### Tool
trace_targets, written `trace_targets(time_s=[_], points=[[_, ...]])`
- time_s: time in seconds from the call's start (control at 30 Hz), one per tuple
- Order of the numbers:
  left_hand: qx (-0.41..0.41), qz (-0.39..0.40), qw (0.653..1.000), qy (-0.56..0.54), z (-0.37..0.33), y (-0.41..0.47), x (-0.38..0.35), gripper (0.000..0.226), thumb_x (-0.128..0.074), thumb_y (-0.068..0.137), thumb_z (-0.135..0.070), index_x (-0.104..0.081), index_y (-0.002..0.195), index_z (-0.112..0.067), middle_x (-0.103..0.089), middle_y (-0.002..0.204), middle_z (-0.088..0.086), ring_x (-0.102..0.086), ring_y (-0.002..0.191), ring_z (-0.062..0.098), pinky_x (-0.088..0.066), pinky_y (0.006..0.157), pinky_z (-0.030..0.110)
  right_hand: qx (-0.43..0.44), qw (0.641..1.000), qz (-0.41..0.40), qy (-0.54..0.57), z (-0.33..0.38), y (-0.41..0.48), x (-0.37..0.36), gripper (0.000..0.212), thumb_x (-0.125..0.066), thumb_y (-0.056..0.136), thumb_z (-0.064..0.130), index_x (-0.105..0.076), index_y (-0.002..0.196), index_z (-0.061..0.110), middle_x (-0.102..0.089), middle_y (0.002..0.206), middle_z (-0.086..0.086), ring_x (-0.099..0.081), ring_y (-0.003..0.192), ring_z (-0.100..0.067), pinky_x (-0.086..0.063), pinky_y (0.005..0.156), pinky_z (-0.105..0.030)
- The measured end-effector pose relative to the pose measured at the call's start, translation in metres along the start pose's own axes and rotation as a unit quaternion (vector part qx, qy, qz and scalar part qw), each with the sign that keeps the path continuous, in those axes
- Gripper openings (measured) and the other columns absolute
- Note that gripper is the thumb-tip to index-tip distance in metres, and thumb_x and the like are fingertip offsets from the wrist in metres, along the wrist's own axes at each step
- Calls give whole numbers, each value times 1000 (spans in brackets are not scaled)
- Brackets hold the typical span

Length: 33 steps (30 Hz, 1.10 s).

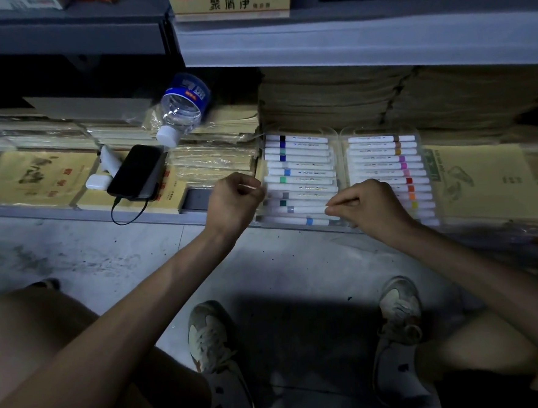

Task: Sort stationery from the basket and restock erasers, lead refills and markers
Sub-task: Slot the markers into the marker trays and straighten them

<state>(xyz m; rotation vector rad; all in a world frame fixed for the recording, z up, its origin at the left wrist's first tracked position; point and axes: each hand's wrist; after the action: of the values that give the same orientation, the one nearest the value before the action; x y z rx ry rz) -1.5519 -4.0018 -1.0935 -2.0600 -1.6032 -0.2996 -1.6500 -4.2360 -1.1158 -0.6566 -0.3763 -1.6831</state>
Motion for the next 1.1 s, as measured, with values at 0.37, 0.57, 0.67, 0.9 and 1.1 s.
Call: trace_targets(time_s=[0.37, 0.57, 0.67, 0.9, 1.1], points=[[160, 71, 980, -96, 5, -2, -1, 20, -65, 97, -29, -68, 104, -11, -70, 97, 8, -66, 82, 23, -55, 79, 38, -53, 997, 43, 43, 4, 4, 3, 6, -82, 84, 9, -82, 89, 12, -77, 77, 1, -71, 62, -13, -60, 57, -24], [172, 101, 974, -108, 6, -3, -2, 27, -71, 94, -29, -71, 106, -5, -70, 91, 6, -66, 80, 22, -54, 74, 34, -54, 996, 57, 44, 9, 7, 7, 4, -82, 84, 12, -82, 88, 13, -73, 62, 11, -69, 57, -12, -59, 59, -23], [164, 107, 975, -103, 10, -1, -2, 25, -77, 88, -25, -71, 102, -5, -70, 88, 6, -65, 80, 21, -54, 75, 34, -47, 997, 51, 30, 10, 6, -2, 4, -81, 85, 12, -83, 89, 12, -75, 68, 5, -72, 61, -18, -62, 60, -29], [145, 84, 982, -91, 18, -2, -7, 30, -77, 89, -16, -69, 109, 6, -70, 96, 13, -66, 82, 22, -57, 63, 27, -55, 998, 40, -2, 9, 8, -15, 4, -81, 86, 16, -81, 84, 12, -74, 68, 3, -69, 57, -7, -60, 60, -26], [157, 92, 977, -113, 23, 0, -8, 20, -79, 87, -15, -73, 100, -1, -72, 104, 11, -69, 81, 19, -62, 62, 24, -83, 996, 7, -19, 3, 11, -17, 12, -84, 82, 14, -73, 86, 12, -72, 76, -2, -72, 69, -20, -63, 75, -46]])
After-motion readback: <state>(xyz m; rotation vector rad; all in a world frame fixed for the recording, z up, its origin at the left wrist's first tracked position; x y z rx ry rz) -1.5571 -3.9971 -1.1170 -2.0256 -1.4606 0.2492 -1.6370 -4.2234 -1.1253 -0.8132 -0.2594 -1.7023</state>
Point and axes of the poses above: each hand's wrist, its own y-axis towards the middle knuckle, its own x-axis out of the back of the hand, z = x × y
